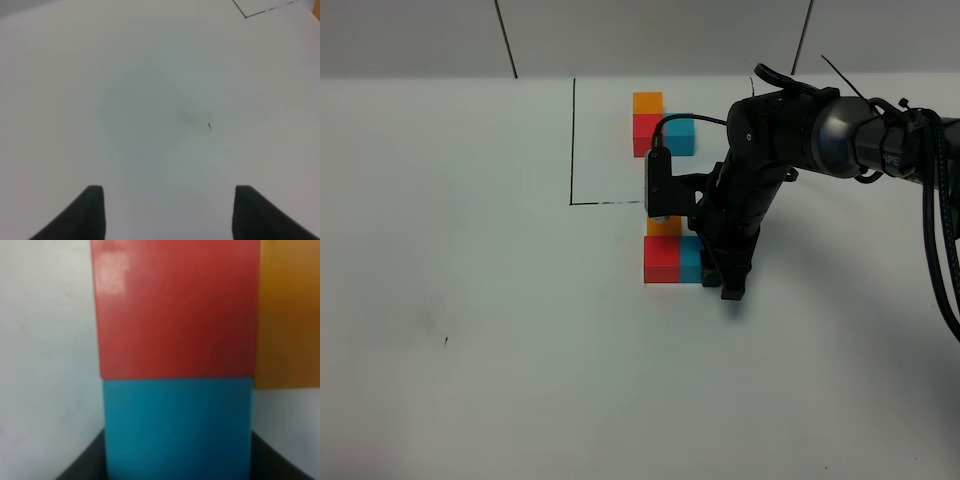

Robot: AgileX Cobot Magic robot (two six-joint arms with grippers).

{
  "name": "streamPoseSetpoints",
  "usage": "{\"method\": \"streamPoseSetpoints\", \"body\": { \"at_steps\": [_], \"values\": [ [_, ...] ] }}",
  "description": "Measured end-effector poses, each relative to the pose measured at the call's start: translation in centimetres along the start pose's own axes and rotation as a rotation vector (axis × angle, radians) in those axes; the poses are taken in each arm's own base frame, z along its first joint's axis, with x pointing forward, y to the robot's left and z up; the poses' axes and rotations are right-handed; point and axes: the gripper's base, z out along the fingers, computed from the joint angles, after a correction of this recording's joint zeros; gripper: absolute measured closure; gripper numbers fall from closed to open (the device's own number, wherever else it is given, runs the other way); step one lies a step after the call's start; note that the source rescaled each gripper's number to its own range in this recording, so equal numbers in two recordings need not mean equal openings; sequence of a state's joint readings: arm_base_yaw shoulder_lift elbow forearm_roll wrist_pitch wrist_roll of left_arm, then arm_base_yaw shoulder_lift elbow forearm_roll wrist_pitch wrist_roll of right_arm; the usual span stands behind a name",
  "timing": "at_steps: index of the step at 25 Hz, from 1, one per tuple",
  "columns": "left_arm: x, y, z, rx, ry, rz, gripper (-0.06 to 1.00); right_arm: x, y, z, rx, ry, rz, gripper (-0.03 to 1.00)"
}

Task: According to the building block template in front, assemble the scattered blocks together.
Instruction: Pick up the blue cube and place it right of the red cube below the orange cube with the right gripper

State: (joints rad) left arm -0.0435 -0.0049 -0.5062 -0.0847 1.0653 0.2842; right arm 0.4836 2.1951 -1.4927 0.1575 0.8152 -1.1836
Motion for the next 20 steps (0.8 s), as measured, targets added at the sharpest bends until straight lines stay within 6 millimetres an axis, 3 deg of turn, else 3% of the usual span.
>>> {"method": "streamPoseSetpoints", "body": {
  "at_steps": [20],
  "values": [
    [0.0,0.0,0.0,0.0,0.0,0.0,0.68,0.0,-0.01,0.11,0.002,0.002,-0.004,0.96]
  ]
}}
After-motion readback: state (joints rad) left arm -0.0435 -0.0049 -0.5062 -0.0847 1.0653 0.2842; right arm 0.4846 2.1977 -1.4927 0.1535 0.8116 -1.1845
